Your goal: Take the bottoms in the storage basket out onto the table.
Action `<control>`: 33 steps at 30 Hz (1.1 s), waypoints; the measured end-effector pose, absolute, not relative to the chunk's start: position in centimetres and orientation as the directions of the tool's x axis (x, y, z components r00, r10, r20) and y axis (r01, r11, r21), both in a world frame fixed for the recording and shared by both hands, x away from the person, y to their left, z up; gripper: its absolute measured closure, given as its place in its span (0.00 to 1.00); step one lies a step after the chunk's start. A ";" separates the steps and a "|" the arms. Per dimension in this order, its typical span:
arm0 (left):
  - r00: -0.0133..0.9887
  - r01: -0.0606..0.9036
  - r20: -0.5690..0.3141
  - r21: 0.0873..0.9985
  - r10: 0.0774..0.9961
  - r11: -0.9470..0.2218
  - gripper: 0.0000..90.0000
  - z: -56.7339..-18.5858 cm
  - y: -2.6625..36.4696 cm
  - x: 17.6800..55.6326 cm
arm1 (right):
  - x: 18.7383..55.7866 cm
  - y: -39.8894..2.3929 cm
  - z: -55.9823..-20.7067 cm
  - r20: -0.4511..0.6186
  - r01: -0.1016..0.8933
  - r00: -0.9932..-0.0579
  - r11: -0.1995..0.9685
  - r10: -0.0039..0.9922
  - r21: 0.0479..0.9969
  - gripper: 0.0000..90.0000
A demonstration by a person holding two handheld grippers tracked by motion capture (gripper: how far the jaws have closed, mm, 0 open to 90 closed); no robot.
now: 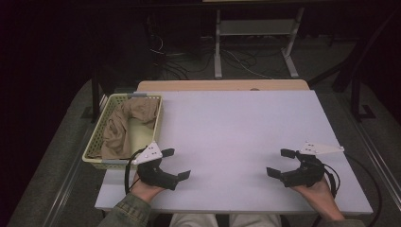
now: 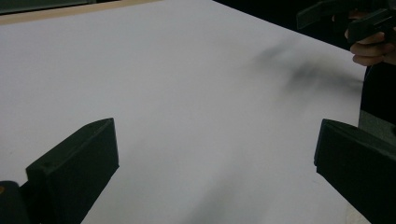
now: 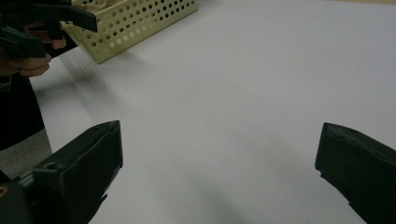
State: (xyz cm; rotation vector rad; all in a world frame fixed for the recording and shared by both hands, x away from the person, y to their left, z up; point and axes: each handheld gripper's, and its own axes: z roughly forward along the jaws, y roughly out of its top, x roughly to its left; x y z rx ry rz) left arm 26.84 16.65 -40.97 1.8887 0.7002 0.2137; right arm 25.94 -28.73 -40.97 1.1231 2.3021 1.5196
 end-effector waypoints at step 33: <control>0.803 0.373 -0.157 0.885 0.576 -0.278 0.00 -40.0 16.4 26.5 | 25.4 -28.9 -40.7 0.252 0.494 -0.697 0.195 0.671 0.847 0.01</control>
